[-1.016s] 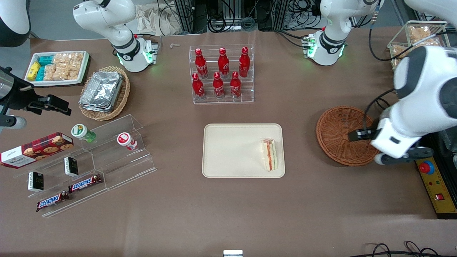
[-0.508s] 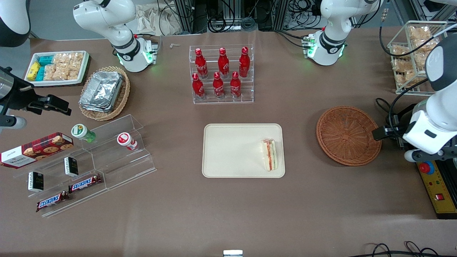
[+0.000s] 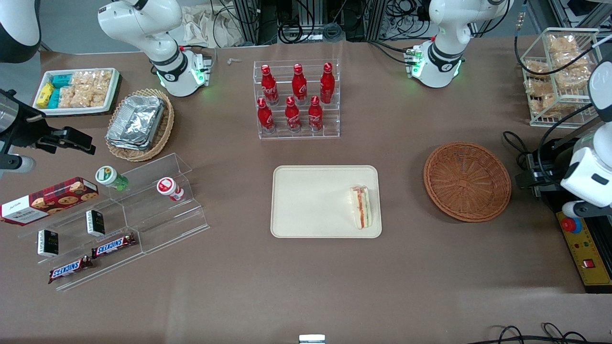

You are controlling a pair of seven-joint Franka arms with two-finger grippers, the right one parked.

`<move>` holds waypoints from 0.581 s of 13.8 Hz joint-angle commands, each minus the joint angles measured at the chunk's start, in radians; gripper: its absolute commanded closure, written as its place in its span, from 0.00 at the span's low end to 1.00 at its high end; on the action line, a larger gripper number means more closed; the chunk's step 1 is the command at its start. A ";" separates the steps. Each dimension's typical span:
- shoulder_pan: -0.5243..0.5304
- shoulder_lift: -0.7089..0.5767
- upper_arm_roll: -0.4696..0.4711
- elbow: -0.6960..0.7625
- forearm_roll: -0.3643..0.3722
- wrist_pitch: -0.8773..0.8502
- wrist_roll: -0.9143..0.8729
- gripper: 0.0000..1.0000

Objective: Place sandwich from basket to tray

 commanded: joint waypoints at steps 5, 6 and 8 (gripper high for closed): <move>-0.153 -0.013 0.220 0.038 -0.109 -0.022 0.033 0.00; -0.153 -0.010 0.223 0.055 -0.121 -0.031 0.031 0.00; -0.133 -0.010 0.220 0.056 -0.130 -0.031 0.039 0.00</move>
